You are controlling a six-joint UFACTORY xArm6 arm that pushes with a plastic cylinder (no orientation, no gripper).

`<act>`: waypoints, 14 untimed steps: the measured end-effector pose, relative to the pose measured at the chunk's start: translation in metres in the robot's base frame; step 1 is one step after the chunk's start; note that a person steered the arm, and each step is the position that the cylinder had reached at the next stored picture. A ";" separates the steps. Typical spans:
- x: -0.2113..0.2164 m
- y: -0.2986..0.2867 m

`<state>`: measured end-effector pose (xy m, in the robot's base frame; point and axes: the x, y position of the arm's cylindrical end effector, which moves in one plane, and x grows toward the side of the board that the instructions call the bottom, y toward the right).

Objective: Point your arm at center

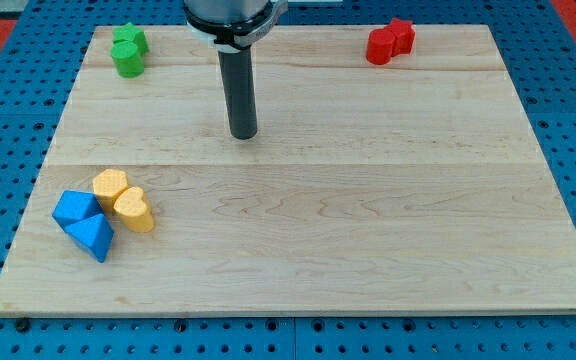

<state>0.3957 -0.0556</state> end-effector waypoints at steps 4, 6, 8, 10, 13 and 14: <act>0.000 0.014; 0.000 0.022; 0.000 0.074; 0.000 0.090; 0.000 0.101; 0.000 0.106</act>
